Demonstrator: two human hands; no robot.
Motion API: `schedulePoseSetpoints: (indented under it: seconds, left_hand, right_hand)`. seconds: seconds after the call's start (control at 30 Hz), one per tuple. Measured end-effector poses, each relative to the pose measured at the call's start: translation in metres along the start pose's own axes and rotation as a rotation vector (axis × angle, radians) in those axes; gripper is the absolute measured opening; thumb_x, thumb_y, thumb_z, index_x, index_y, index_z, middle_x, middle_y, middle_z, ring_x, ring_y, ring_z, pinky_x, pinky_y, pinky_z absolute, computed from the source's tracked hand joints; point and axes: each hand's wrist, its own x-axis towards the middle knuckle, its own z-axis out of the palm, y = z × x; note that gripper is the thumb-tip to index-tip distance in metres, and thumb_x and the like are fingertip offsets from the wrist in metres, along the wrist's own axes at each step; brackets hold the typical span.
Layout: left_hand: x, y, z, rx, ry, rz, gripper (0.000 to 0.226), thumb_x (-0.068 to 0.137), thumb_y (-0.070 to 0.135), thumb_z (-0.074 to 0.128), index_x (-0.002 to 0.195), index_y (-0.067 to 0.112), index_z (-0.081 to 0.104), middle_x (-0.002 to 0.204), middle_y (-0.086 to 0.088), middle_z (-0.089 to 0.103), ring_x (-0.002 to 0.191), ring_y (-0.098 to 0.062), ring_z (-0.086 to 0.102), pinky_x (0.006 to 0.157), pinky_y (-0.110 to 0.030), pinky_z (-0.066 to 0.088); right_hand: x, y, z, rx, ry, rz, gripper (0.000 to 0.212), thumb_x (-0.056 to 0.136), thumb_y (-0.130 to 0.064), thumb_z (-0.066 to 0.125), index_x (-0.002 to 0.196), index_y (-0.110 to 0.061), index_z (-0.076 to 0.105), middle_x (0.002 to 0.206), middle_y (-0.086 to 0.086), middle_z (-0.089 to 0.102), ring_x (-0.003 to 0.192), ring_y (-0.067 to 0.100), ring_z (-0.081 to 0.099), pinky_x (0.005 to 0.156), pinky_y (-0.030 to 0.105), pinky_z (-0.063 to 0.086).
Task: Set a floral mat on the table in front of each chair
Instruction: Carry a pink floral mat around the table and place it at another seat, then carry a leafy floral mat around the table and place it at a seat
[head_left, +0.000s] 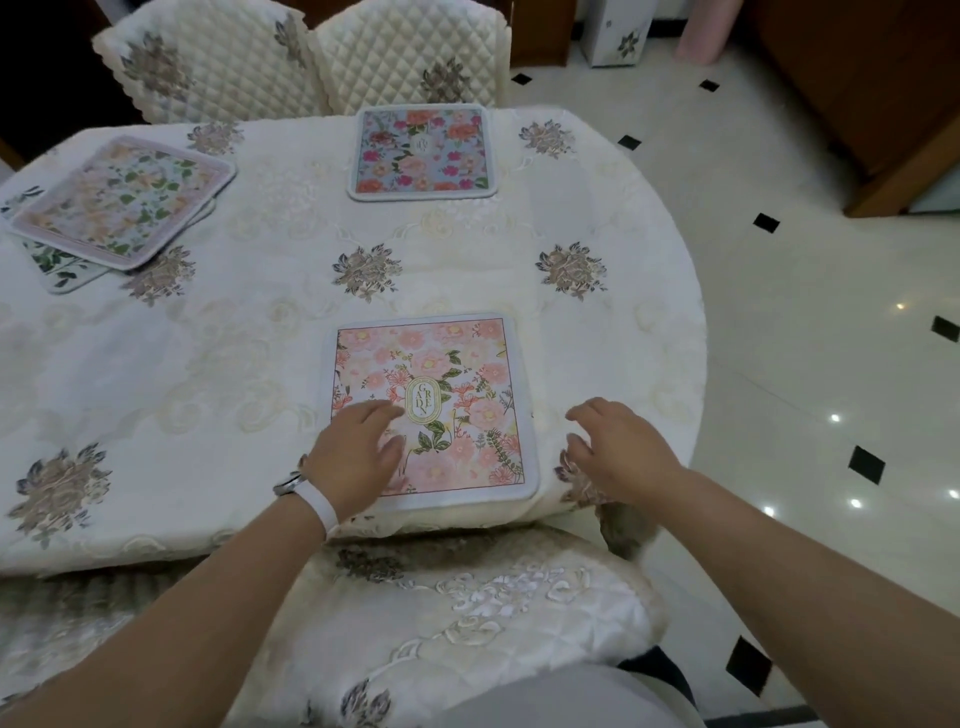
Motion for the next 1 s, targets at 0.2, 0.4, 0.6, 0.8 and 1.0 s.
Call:
schedulePoseSetpoints:
  seconds: [0.2,0.4,0.6,0.8,1.0]
  left_hand:
    - [0.038,0.092,-0.010,0.113,0.004,0.130,0.051,0.092,0.041,0.035,0.134,0.018,0.053,0.135,-0.003,0.056,0.125,-0.026,0.048,0.101,-0.043,0.042]
    - [0.076,0.187,0.009,0.165,-0.057,0.207,0.055,0.090,0.047,0.032,0.132,0.020,0.054,0.134,-0.001,0.057,0.122,-0.025,0.049,0.095,-0.041,0.044]
    - [0.117,0.300,0.035,0.212,-0.010,0.291,0.054,0.088,0.046,0.034,0.124,0.018,0.063,0.129,-0.002,0.062,0.118,-0.026,0.054,0.096,-0.041,0.044]
    - [0.168,0.402,0.069,0.289,0.025,0.364,0.048,0.085,0.043,0.041,0.117,0.018,0.066,0.125,-0.005,0.065,0.115,-0.028,0.057,0.094,-0.045,0.046]
    - [0.205,0.478,0.095,0.307,0.018,0.416,0.051,0.085,0.045,0.038,0.119,0.020,0.065,0.126,-0.004,0.064,0.117,-0.028,0.056,0.093,-0.046,0.047]
  right_hand:
    - [0.000,0.042,-0.050,0.031,0.093,0.007,0.042,0.100,-0.032,0.041,0.137,-0.015,0.049,0.138,0.003,0.050,0.123,0.026,0.045,0.090,0.038,0.043]
    - [-0.012,0.124,-0.091,0.011,0.090,0.000,0.045,0.099,-0.036,0.041,0.139,-0.019,0.047,0.142,0.001,0.047,0.126,0.026,0.043,0.096,0.039,0.043]
    - [-0.031,0.232,-0.135,0.048,0.167,-0.040,0.039,0.096,-0.035,0.045,0.131,-0.018,0.056,0.131,0.001,0.056,0.118,0.025,0.049,0.095,0.041,0.043]
    - [-0.045,0.334,-0.175,0.021,0.217,0.002,0.047,0.094,-0.041,0.039,0.131,-0.018,0.056,0.132,0.002,0.056,0.117,0.027,0.050,0.093,0.039,0.044]
    - [-0.065,0.409,-0.205,0.021,0.256,0.082,0.042,0.097,-0.039,0.043,0.133,-0.021,0.054,0.134,0.001,0.054,0.120,0.025,0.048,0.096,0.040,0.042]
